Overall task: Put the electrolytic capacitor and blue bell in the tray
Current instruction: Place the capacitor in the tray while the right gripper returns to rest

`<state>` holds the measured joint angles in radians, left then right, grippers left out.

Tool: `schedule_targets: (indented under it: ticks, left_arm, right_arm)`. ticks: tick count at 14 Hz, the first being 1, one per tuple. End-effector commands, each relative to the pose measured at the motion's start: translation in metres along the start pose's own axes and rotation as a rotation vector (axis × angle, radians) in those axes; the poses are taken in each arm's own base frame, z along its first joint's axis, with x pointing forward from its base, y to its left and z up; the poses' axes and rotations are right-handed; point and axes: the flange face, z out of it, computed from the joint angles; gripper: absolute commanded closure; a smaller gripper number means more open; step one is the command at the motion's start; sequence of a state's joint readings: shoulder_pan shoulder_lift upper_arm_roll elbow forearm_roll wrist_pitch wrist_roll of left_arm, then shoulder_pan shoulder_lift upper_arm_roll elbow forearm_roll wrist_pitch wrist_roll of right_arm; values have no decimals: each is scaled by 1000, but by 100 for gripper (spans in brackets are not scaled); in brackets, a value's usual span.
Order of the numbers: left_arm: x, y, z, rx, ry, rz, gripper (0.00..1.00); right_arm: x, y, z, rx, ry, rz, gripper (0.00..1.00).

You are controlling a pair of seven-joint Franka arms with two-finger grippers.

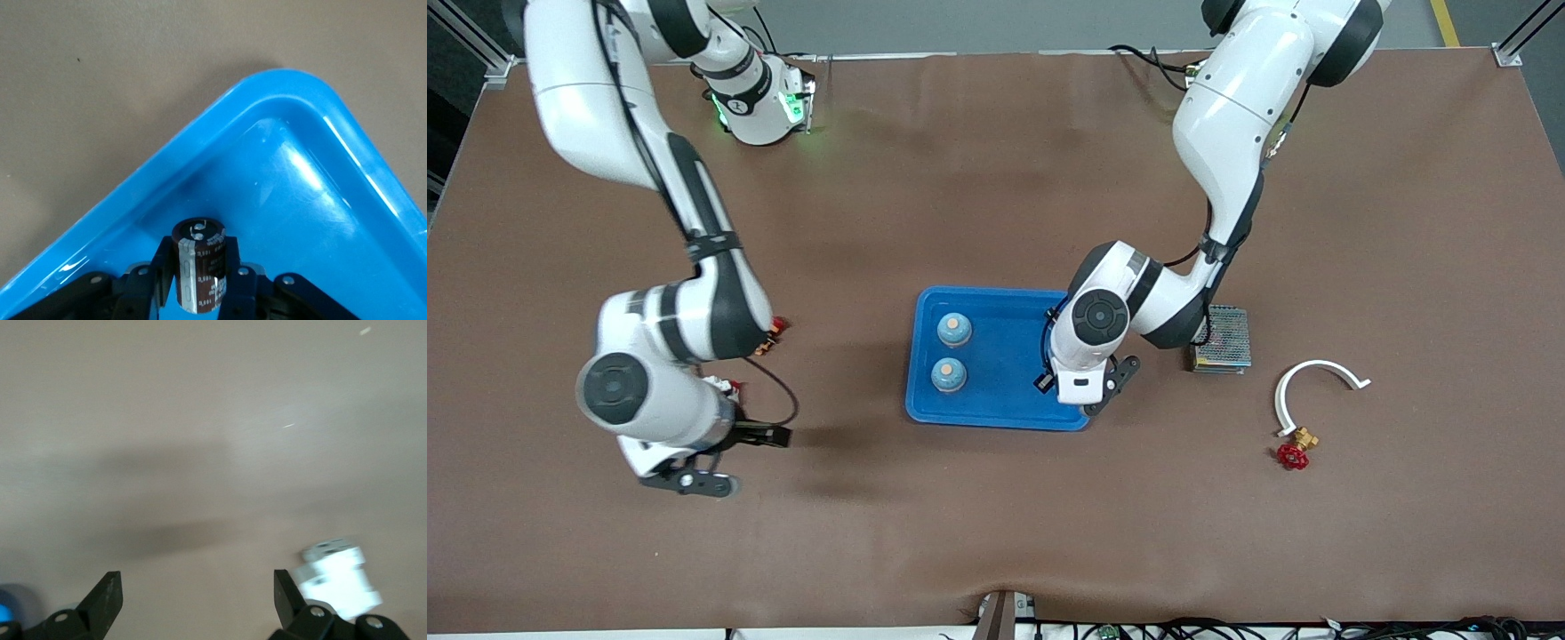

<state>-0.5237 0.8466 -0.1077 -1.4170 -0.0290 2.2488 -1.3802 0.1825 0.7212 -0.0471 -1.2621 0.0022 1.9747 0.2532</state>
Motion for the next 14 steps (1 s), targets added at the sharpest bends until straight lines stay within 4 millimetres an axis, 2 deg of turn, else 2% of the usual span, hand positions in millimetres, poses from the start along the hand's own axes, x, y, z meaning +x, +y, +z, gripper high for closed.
schedule_targets:
  ticks: [1, 3, 4, 5, 6, 7, 10, 12, 14]
  left_arm:
    - [1, 4, -1, -13, 10, -19, 96]
    - [1, 4, 0, -11, 11, -14, 88]
    - [2, 4, -2, -12, 11, -10, 75]
    - [3, 4, -2, -12, 13, -4, 42]
    - [4, 4, -2, -12, 16, -3, 28]
    - [4, 4, -3, -11, 28, 5, 0]
    - [4, 5, -14, -10, 57, 16, 0]
    - [9, 5, -37, -19, 62, 14, 0]
    - [13, 6, -67, -38, 69, 12, 0]
  right_arm:
    - [2, 50, -30, 2, -6, -57, 0]
    - [-3, 76, -62, 2, -16, -55, 0]
    - [-10, 83, -83, 0, -29, -52, 0]
    - [-17, 93, -100, -4, -42, -40, 0]
    - [-23, 108, -116, -1, -56, -18, 0]
    - [-29, 119, -130, 3, -60, -6, 0]
    - [-64, 130, -181, 7, -28, -8, 0]
    - [-87, 135, -207, 10, -10, -5, 0]
    - [-103, 138, -228, 12, -1, -1, 0]
